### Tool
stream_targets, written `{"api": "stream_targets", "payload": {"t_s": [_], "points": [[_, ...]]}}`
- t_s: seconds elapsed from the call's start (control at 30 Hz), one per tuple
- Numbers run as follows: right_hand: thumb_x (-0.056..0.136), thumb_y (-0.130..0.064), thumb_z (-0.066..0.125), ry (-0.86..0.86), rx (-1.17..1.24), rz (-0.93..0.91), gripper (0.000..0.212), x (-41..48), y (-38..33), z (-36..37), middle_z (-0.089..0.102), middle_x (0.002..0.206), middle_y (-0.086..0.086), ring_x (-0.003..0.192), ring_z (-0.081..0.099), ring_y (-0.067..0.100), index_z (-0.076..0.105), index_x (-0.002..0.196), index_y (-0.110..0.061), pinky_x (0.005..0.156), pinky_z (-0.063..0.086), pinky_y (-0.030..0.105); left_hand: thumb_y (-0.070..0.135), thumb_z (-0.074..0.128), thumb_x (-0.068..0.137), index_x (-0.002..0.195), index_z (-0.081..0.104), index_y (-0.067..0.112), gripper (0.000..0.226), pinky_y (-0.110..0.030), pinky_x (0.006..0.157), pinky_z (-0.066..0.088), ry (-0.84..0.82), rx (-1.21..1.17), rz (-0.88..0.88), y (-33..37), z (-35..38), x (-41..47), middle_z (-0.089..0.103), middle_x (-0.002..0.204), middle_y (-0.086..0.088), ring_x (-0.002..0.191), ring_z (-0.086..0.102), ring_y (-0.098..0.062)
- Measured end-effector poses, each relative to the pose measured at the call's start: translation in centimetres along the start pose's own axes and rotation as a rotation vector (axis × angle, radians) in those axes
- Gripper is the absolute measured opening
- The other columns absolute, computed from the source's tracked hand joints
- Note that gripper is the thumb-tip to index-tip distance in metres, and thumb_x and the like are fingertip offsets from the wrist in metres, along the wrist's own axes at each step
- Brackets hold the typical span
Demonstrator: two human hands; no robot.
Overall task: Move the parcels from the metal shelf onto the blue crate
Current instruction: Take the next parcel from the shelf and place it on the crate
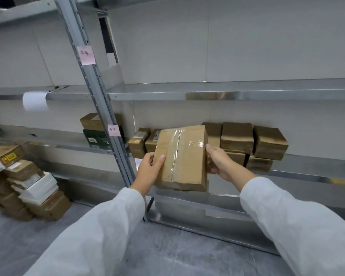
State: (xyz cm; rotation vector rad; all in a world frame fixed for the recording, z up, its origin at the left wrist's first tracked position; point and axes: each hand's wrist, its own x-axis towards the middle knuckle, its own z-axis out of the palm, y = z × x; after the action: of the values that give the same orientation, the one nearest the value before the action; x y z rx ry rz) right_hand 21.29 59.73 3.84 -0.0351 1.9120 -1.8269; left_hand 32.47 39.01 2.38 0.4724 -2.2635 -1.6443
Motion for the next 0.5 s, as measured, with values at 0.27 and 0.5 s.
{"api": "stream_targets", "payload": {"t_s": [0.27,0.5], "points": [[0.088,-0.072,0.037,-0.336,0.245,0.077,0.065,-1.6,0.6,-0.5,0.065,0.127,0.007,0.118,0.060,0.027,0.052,0.133,-0.028,0.099,0.047,0.054,0.038,0.059,0.094,0.110,0.059,0.032,0.017,-0.034,0.075,0.051,-0.021,0.062,-0.029,-0.1,1.4,0.4,0.060,0.111,0.002,0.102,0.058,-0.016],[0.099,-0.056,0.035,-0.196,0.073,0.031,0.044,-2.2,0.0,0.6,0.066,0.117,0.015,0.100,0.068,0.030,0.054,0.128,-0.029,0.070,0.060,0.050,0.098,0.045,0.057,0.100,0.070,0.035,0.080,-0.041,0.093,0.048,-0.221,-0.036,-0.217,2.0,1.8,0.4,0.073,0.105,0.008,0.101,0.064,-0.013]]}}
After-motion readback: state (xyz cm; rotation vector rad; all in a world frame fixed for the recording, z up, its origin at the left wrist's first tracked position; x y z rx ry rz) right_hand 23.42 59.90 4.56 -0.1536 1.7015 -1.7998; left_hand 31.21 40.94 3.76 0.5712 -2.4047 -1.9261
